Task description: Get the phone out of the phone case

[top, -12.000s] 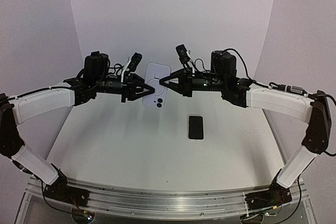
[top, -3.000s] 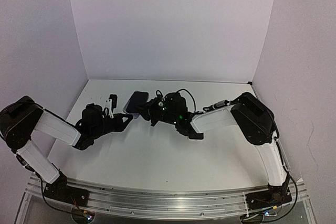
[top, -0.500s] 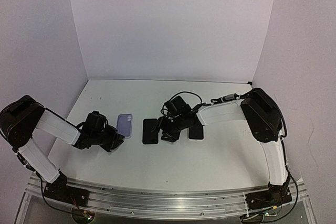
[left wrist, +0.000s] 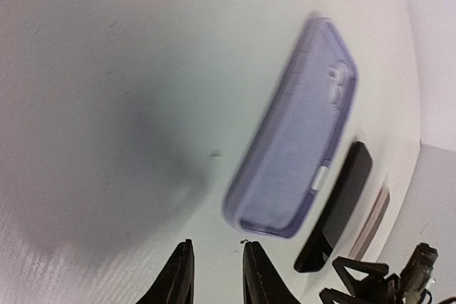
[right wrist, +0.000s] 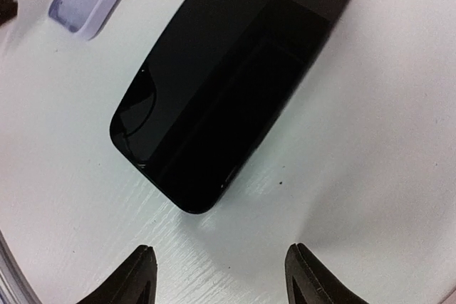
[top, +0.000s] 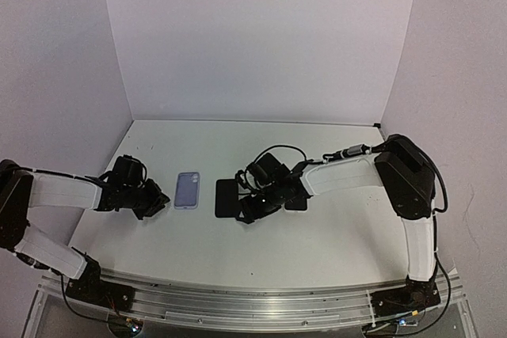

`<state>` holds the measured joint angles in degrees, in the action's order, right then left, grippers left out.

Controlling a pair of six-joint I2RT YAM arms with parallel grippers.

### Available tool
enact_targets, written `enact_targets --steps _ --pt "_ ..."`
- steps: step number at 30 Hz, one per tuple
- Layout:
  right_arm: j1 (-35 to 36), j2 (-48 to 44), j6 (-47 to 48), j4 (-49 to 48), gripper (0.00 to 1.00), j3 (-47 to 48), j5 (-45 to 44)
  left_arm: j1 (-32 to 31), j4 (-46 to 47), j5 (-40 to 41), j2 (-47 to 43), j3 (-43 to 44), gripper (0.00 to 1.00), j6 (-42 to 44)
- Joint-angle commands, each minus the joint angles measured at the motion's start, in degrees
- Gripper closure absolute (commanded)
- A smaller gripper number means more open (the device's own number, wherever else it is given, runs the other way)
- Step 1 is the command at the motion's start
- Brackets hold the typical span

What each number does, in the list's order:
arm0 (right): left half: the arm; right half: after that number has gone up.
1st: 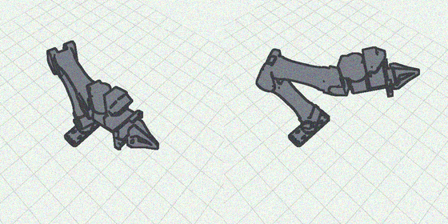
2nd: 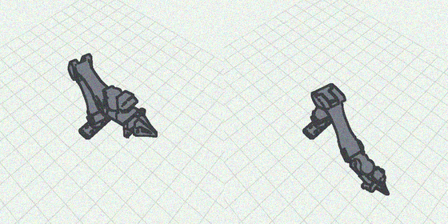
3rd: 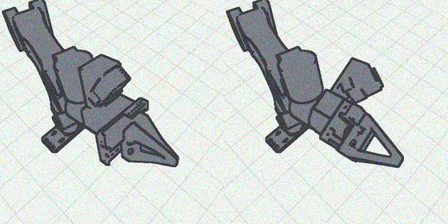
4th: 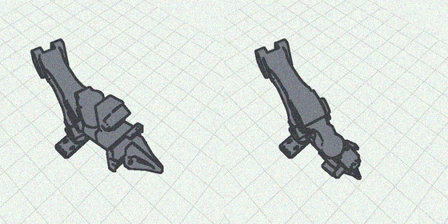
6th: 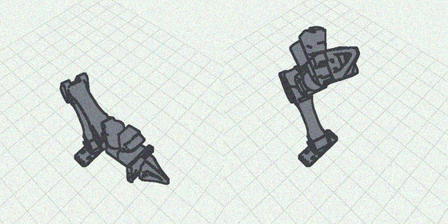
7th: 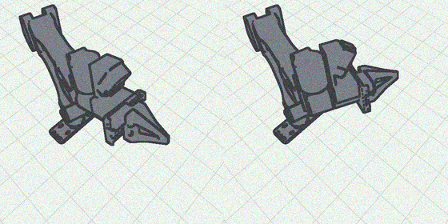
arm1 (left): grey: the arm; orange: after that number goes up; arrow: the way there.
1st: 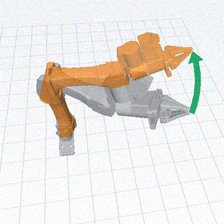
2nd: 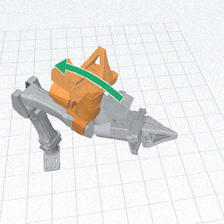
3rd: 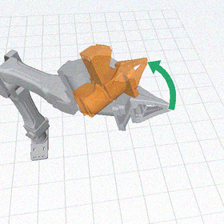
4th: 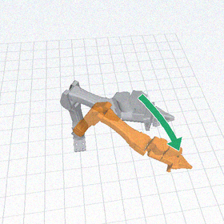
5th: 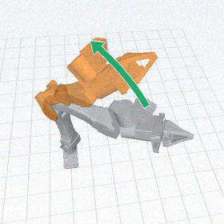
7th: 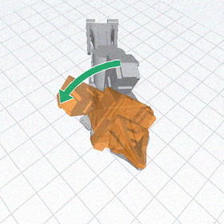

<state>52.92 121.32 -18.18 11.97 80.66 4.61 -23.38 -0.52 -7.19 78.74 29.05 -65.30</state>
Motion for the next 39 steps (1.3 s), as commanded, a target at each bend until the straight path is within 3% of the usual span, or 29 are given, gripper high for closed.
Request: enact_targets --steps 1,3,5,9,11,25,39 --pt "2.2 0.9 12.8 -1.5 0.38 0.0 -2.6 0.2 8.5 -10.5 -6.4 5.6 0.74 34.6" --pt "2.5 1.8 13.1 -2.0 0.38 0.1 -2.8 0.2 11.9 -24.6 -6.3 5.5 0.64 54.6" --pt "2.7 2.7 13.0 -2.7 0.38 0.0 -3.6 0.2 7.1 -35.7 -5.3 6.7 0.55 75.3" --pt "3.1 3.5 12.9 -3.9 0.39 -0.7 -8.6 0.2 -10.9 -37.4 -0.9 9.6 0.48 111.8" --pt "3.3 3.9 12.3 -4.9 0.4 -1.1 -10.1 0.2 -14.8 -35.8 1.6 10.7 0.47 121.3" --pt "3.6 6.2 10.6 -10.9 0.42 -2.5 -9.4 0.3 -7.2 -25.8 17.2 17.7 0.5 131.3" --pt "3.5 7.9 9.8 -11.3 0.42 -0.8 -9.3 3.5 -10.8 -24.6 22.6 19.0 0.68 142.0"
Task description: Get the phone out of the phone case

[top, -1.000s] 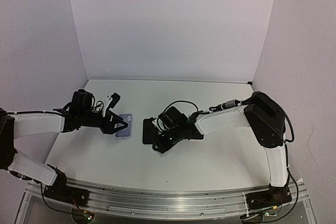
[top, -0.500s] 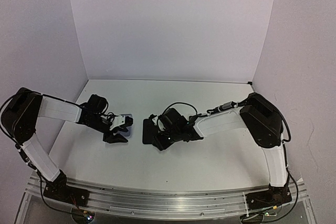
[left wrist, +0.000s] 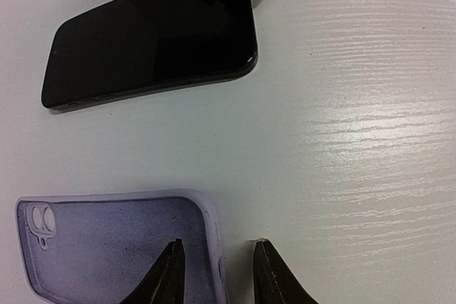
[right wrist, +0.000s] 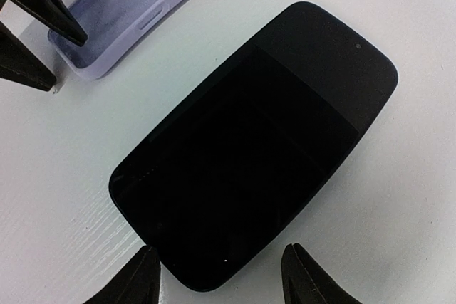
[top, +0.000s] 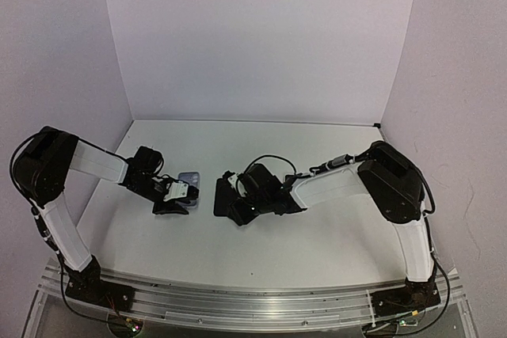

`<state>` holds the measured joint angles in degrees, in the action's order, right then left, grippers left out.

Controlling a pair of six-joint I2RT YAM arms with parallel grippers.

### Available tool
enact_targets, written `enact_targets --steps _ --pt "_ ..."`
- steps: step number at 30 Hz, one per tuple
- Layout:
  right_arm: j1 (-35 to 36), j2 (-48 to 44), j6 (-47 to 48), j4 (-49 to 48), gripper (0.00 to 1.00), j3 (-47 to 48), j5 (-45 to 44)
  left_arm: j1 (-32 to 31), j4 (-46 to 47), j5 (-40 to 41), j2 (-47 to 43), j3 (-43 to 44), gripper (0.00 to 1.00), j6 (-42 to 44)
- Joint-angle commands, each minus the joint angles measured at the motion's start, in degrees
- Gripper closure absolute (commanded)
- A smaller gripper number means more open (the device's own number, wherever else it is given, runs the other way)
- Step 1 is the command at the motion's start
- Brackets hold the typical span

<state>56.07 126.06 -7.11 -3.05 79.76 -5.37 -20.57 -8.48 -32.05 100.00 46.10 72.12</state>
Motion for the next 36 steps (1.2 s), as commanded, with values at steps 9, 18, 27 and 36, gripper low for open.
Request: enact_targets --steps 9,18,27,36 --pt "0.4 2.9 -0.1 3.7 0.41 -0.2 -1.2 2.7 -9.9 1.4 2.1 3.5 0.76 10.8" --pt "0.4 2.3 0.7 3.8 0.41 -0.8 -2.5 3.1 -9.7 3.9 1.8 2.9 0.91 11.2" --pt "0.4 2.5 0.8 3.8 0.4 -0.2 -3.2 3.7 -14.1 3.0 1.7 3.8 0.94 13.5" --pt "0.4 2.1 1.0 3.8 0.39 0.2 -3.7 3.7 -20.2 -0.7 0.8 5.4 0.9 9.6"
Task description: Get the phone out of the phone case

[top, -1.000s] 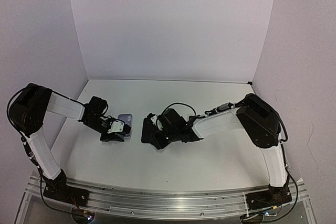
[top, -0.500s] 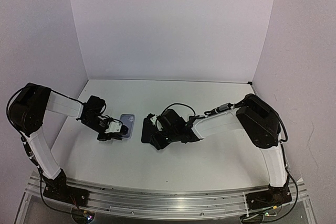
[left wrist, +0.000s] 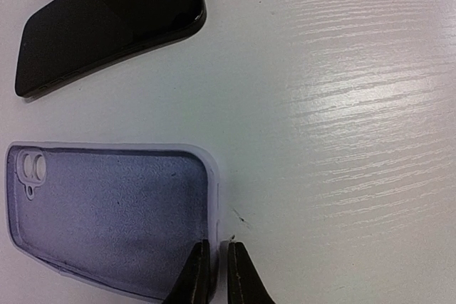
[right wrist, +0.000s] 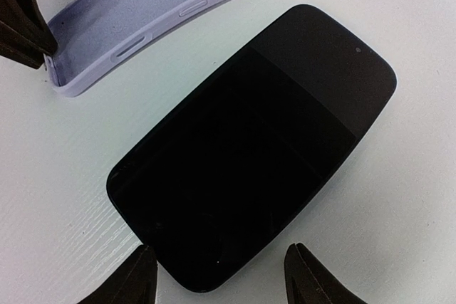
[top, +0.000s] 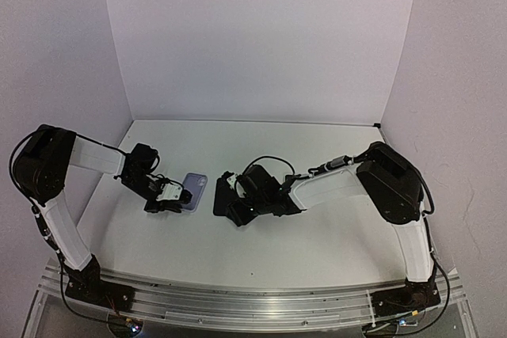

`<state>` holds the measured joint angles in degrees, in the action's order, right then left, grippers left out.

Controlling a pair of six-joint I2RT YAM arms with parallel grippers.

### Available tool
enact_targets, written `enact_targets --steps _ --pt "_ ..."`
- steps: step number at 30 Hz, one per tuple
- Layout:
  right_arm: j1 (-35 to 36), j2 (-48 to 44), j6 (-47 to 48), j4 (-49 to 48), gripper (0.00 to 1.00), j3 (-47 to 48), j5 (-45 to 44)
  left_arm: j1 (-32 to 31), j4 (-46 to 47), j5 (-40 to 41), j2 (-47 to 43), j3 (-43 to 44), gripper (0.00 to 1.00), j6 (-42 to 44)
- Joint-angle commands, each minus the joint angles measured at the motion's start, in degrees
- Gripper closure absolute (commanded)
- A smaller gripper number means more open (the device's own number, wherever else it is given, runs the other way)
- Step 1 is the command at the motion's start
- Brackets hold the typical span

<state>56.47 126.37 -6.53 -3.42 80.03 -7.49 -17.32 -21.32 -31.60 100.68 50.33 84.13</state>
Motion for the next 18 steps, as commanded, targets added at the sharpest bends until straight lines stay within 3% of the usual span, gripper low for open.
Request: enact_targets --steps 1,9,18 --pt "0.0 1.9 0.4 4.2 0.39 0.1 -1.4 0.4 -7.1 -1.6 0.1 1.2 0.9 -3.5" --pt "0.0 2.3 -0.9 4.2 0.39 1.1 0.4 0.4 -2.9 -3.0 0.5 1.9 0.89 -11.9" --pt "0.0 2.0 -0.9 4.2 0.39 1.0 0.5 -0.6 -3.2 -4.4 0.9 2.6 0.89 -14.5"
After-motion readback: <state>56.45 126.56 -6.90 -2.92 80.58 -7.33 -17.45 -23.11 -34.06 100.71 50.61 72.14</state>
